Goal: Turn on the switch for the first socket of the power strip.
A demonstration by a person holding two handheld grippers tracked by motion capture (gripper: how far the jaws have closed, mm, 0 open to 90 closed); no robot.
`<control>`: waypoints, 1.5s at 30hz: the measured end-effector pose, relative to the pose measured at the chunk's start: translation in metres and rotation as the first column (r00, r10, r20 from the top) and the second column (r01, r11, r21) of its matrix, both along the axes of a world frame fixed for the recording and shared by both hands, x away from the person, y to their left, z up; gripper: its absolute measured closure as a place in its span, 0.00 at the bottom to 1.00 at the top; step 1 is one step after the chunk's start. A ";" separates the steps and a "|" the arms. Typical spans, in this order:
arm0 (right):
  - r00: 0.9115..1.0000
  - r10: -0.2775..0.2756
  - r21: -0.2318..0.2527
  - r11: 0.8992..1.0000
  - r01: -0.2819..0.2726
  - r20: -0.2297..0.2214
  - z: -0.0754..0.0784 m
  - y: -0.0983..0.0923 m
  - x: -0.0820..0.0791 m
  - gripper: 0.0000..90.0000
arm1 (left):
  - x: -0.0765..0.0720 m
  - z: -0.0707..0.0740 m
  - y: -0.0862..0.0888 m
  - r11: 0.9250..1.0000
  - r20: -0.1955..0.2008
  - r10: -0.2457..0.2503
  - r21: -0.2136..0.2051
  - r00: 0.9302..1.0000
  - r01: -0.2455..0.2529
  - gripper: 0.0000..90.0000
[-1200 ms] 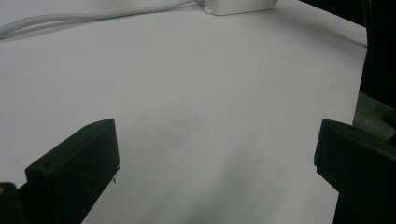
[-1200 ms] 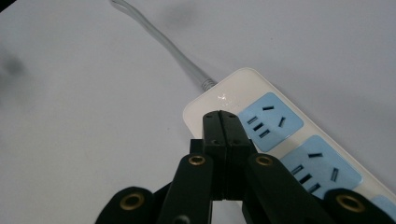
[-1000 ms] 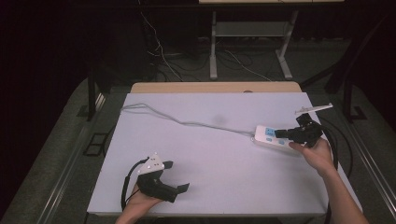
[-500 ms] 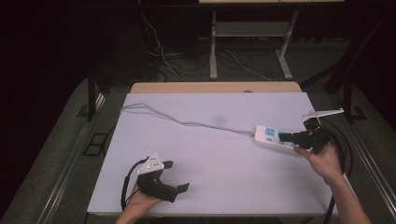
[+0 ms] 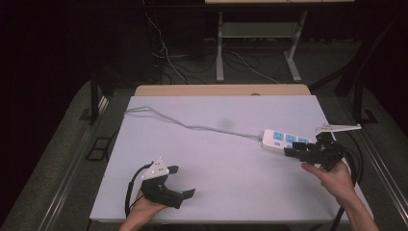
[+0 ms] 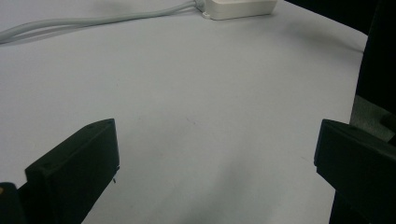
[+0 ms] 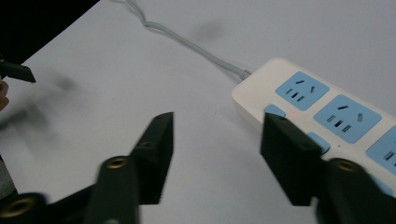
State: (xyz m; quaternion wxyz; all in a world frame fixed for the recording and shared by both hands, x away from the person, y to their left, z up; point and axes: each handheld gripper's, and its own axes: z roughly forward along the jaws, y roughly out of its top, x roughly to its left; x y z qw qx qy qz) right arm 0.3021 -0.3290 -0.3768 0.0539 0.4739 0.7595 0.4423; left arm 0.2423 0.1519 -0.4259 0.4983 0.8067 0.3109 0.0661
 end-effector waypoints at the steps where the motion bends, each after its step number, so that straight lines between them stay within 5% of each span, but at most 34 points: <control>1: 1.000 0.001 0.005 1.000 -0.001 -0.001 -0.001 0.001 -0.002 0.35 | 0.000 0.000 0.000 1.000 0.000 0.000 0.000 1.000 0.000 0.00; 7: 0.999 0.032 0.021 0.999 -0.032 0.008 -0.007 0.011 -0.014 0.00 | 0.000 0.000 0.000 1.000 0.001 0.000 0.000 1.000 0.000 0.00; 24: 0.995 0.100 0.076 0.992 -0.101 0.015 -0.034 0.019 -0.041 0.00 | 0.000 0.000 0.000 1.000 0.002 -0.002 0.003 1.000 0.002 0.00; 45: 0.988 0.141 -0.004 0.990 -0.141 0.058 -0.056 0.031 -0.058 0.00 | 0.000 0.000 0.000 1.000 -0.001 -0.004 0.009 1.000 0.004 0.00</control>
